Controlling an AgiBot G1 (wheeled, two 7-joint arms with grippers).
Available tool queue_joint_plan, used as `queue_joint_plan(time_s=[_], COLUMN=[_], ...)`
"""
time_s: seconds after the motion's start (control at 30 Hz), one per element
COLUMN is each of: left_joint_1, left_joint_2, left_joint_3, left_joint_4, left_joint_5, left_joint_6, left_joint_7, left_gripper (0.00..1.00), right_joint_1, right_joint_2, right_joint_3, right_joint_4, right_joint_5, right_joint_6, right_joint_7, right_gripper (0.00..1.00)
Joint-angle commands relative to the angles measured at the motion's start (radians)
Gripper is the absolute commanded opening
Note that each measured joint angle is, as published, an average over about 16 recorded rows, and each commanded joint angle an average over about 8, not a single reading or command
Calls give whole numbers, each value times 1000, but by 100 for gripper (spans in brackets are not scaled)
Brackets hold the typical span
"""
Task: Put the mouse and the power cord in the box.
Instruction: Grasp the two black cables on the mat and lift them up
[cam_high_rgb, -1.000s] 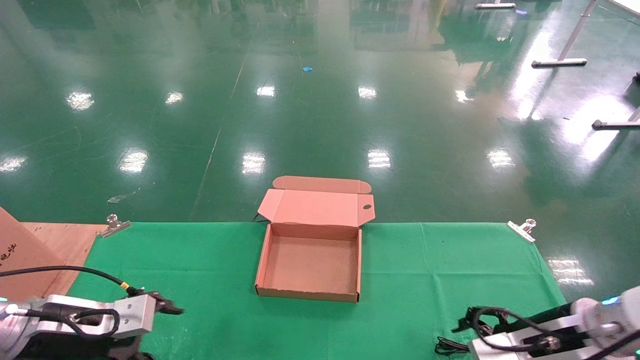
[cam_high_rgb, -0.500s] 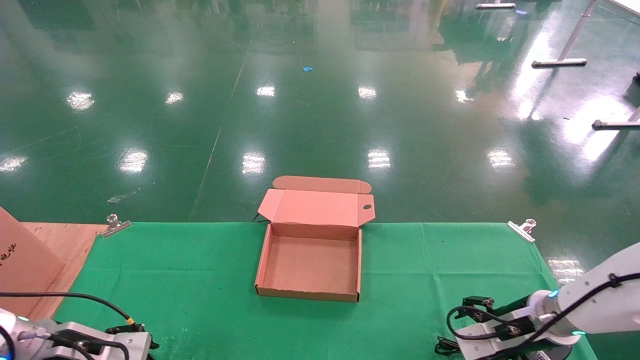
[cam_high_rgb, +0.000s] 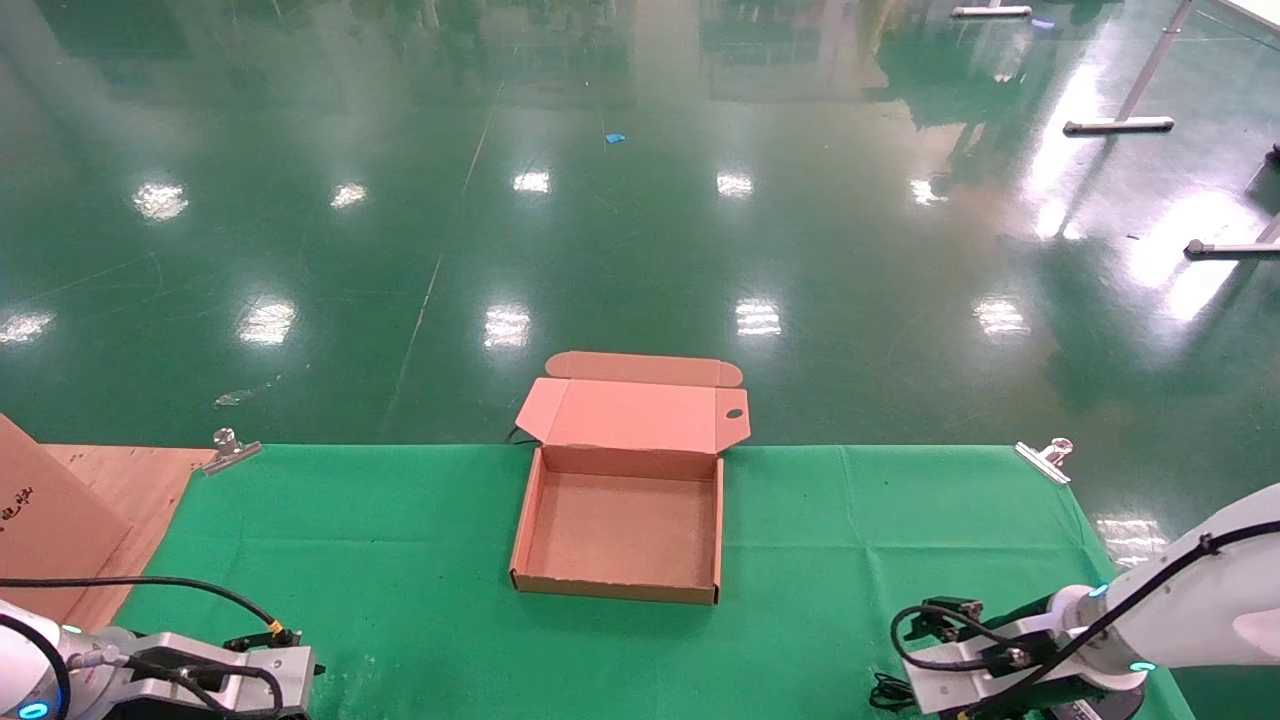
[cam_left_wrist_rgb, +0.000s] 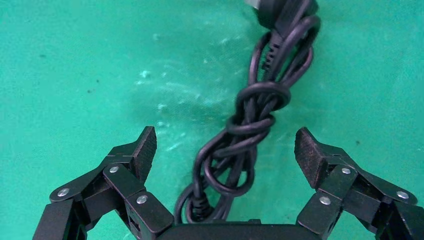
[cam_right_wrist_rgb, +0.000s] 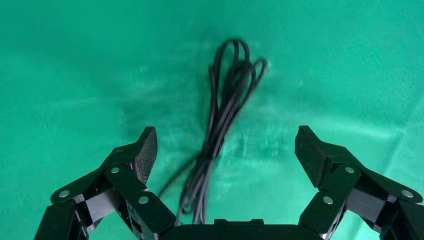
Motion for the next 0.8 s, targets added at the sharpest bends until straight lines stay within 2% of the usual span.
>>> queue_joint_plan(time_s=[0.03, 0.33, 0.8], left_joint_1=[-3, -18, -30], left_joint_2=[3, 17, 27], left_joint_3=[-4, -3, -2], left_joint_4=[17, 58, 94], left_joint_5=[-5, -4, -3], left_joint_6=[-9, -4, 14], left_joint_7=[9, 39, 66], left_gripper=[0, 0, 0], right_joint_1=[9, 45, 79], right_joint_2=[-4, -19, -32], right_joint_3=[4, 8, 8], right_joint_4=[-36, -125, -202], right_joint_5=[7, 14, 14], right_joint_6=[3, 14, 20], right_joint_7=[-29, -99, -157], right_gripper=[0, 0, 0])
